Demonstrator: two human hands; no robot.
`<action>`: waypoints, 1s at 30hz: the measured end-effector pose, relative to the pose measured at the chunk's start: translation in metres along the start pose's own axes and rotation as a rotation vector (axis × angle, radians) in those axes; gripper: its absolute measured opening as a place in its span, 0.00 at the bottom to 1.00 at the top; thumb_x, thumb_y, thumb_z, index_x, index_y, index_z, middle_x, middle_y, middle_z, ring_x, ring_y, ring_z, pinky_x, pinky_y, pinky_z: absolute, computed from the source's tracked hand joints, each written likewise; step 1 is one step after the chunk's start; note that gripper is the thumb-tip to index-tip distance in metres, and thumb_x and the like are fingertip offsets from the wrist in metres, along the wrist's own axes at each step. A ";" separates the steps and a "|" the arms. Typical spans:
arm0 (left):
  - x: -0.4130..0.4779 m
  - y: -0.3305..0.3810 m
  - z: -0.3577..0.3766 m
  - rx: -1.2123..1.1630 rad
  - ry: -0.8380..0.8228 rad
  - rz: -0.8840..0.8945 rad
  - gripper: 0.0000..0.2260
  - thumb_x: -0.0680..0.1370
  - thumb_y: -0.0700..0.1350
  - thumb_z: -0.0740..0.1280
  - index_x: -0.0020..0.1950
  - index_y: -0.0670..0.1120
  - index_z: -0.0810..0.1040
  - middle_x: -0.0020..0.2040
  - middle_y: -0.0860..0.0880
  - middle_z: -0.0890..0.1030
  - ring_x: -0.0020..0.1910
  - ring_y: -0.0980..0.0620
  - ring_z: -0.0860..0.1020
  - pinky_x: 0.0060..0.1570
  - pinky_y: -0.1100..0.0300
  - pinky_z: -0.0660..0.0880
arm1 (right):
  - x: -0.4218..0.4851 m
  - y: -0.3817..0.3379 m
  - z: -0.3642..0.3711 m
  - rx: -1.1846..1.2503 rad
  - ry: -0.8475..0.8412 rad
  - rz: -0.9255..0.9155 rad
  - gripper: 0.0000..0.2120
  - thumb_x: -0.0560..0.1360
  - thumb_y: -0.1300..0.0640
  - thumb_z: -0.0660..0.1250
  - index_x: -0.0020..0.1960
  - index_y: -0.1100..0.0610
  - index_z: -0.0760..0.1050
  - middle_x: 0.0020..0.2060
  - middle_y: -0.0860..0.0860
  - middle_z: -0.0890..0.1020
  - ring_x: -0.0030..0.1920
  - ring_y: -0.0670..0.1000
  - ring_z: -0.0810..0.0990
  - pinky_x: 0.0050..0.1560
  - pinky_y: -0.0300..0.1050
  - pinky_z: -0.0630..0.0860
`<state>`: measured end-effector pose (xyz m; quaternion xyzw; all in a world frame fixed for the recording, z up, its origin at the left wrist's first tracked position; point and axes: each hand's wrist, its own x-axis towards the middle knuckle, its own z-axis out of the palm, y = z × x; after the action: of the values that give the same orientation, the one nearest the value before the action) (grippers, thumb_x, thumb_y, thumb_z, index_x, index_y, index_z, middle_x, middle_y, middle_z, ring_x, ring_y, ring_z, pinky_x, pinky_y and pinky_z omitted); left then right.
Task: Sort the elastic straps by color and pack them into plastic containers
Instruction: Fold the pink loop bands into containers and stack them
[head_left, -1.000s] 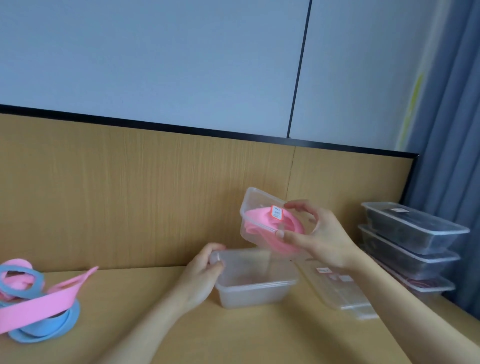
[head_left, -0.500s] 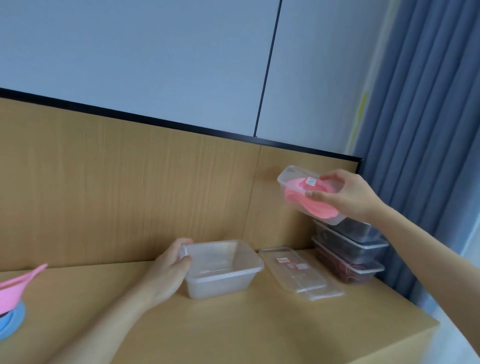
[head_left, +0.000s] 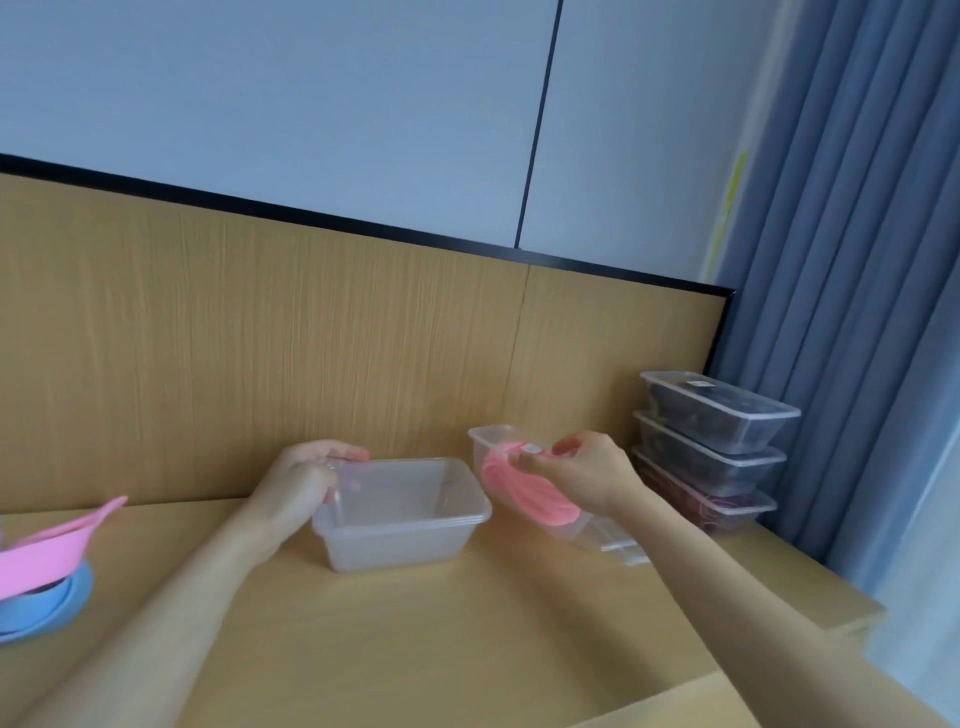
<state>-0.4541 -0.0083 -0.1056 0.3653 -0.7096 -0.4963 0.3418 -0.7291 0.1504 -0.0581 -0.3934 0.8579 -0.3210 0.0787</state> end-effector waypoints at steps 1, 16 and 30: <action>0.000 -0.001 -0.002 -0.001 0.001 -0.004 0.20 0.66 0.37 0.63 0.53 0.52 0.84 0.53 0.49 0.83 0.55 0.52 0.77 0.50 0.56 0.72 | -0.001 -0.005 0.006 0.006 -0.014 0.025 0.48 0.48 0.19 0.67 0.55 0.51 0.75 0.48 0.45 0.80 0.49 0.50 0.81 0.56 0.53 0.81; 0.005 -0.007 -0.002 -0.029 0.047 0.032 0.13 0.76 0.36 0.66 0.55 0.49 0.85 0.51 0.47 0.85 0.53 0.49 0.80 0.50 0.55 0.74 | -0.030 -0.015 0.053 -0.421 0.015 -0.021 0.37 0.75 0.32 0.51 0.73 0.55 0.67 0.69 0.57 0.70 0.72 0.61 0.64 0.67 0.61 0.64; -0.040 -0.020 -0.005 0.078 0.357 0.206 0.10 0.85 0.43 0.59 0.60 0.48 0.78 0.57 0.52 0.81 0.58 0.54 0.78 0.50 0.69 0.70 | -0.046 -0.032 0.075 -0.385 0.367 -0.258 0.24 0.77 0.39 0.56 0.61 0.56 0.75 0.62 0.55 0.73 0.65 0.58 0.69 0.70 0.62 0.61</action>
<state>-0.4266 0.0190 -0.1287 0.3859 -0.6901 -0.3583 0.4965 -0.6488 0.1320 -0.1028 -0.4423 0.8458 -0.2256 -0.1952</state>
